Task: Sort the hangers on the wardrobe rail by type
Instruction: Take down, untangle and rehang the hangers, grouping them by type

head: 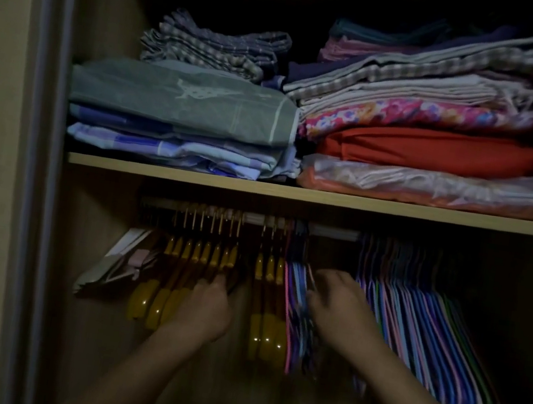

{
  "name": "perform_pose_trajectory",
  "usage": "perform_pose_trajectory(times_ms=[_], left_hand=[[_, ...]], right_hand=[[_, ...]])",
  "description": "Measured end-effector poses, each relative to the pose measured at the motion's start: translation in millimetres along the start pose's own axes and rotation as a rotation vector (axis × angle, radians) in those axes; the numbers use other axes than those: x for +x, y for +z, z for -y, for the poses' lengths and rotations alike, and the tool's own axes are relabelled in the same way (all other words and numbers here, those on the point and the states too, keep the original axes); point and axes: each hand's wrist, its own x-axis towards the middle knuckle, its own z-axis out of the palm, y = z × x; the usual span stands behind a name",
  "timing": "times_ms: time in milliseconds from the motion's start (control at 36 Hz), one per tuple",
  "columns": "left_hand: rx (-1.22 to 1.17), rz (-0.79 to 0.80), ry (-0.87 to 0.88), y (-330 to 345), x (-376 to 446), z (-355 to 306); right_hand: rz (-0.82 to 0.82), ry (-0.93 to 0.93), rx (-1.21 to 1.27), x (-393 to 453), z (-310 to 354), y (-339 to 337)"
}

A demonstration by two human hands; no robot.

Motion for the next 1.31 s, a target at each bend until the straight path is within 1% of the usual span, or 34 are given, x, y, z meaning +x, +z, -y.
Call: perform_pose_trajectory(times_ms=[56, 111, 167, 222, 278, 306, 361, 472, 583, 667, 750, 861, 1000, 1083, 1139, 1222, 1306], left_hand=[[0.160, 0.048, 0.019, -6.8, -6.0, -1.8], [0.288, 0.003, 0.062, -19.0, -12.9, -5.2], [0.279, -0.147, 0.131, -38.6, -18.9, -12.7], [0.228, -0.365, 0.242, -61.1, -13.9, -17.6], [0.243, -0.585, 0.342, -82.3, -1.3, -21.0], [0.267, -0.657, 0.375, -90.8, 4.7, -22.1], [0.297, -0.717, 0.426, -102.8, 13.8, -23.5], [0.344, -0.714, 0.498, -117.5, 30.5, -17.9], [0.478, -0.616, 0.474, -120.3, 44.3, -8.4], [0.509, -0.612, 0.457, -115.8, 46.8, -5.8], [0.515, -0.650, 0.474, -115.8, 48.3, -4.3], [0.526, -0.674, 0.489, -114.8, 47.5, -1.8], [0.495, -0.690, 0.492, -111.7, 46.9, -1.7], [0.473, -0.689, 0.499, -110.8, 46.7, -1.6], [0.464, -0.688, 0.502, -110.4, 46.6, -1.1], [0.456, -0.687, 0.502, -110.9, 46.4, -0.6], [0.450, -0.692, 0.504, -111.1, 46.1, -1.3]], right_hand=[[0.064, 0.193, 0.159, 4.4, -6.3, -0.5], [0.166, 0.334, 0.299, 6.6, -10.7, 2.2], [0.276, 0.419, 0.438, 6.9, -12.9, 5.9], [0.361, 0.439, 0.531, 6.9, -12.4, 13.3], [0.379, 0.439, 0.573, 8.4, -9.6, 22.3], [0.367, 0.449, 0.594, 9.5, -7.3, 26.7], [0.350, 0.443, 0.591, 12.1, -3.2, 35.8], [0.342, 0.371, 0.530, 18.0, 8.8, 49.3], [0.358, 0.300, 0.449, 25.5, 24.3, 56.0], [0.352, 0.273, 0.367, 33.1, 29.8, 69.0], [0.359, 0.269, 0.355, 38.4, 39.2, 80.5], [0.368, 0.205, 0.397, 38.6, 47.4, 87.9], [0.317, 0.237, 0.477, 36.2, 43.8, 94.7], [0.312, 0.235, 0.477, 34.4, 40.4, 95.3], [0.257, 0.257, 0.463, 31.1, 40.2, 95.9], [0.104, 0.316, 0.399, 28.8, 40.4, 93.1], [0.077, 0.233, 0.265, 24.2, 41.5, 79.6]])
